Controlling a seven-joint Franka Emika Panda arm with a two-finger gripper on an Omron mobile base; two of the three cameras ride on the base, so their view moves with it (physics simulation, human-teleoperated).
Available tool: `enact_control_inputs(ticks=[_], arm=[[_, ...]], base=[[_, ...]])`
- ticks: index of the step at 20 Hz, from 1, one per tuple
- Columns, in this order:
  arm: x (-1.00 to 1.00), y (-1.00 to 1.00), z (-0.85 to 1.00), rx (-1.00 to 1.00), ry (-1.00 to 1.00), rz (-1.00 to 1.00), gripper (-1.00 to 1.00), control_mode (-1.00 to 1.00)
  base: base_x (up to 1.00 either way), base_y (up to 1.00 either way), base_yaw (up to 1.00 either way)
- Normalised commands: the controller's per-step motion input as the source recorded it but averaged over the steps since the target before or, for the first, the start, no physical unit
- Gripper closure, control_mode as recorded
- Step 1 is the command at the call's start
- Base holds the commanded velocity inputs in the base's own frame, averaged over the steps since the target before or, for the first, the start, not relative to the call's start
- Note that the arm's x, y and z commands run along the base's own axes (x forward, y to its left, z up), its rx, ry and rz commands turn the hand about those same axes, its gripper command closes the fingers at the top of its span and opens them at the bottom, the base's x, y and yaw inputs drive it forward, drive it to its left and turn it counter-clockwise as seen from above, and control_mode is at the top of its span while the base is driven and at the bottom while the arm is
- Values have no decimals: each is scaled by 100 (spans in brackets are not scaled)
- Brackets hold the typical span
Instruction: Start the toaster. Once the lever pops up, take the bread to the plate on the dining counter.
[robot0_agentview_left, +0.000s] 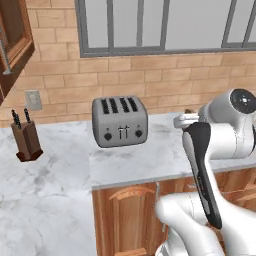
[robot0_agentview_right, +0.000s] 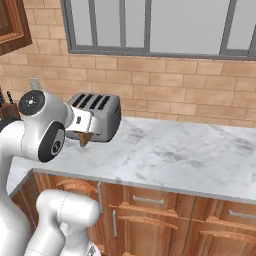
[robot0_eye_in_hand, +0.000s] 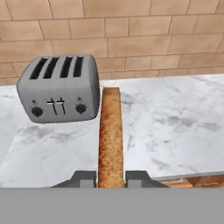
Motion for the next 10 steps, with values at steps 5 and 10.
enact_control_inputs(ticks=[5, 10], arm=[[0, 0, 0, 0, 0, 0, 100, 100], [0, 0, 0, 0, 0, 0, 100, 100]], base=[[-100, -100, -9], [-80, -80, -53]])
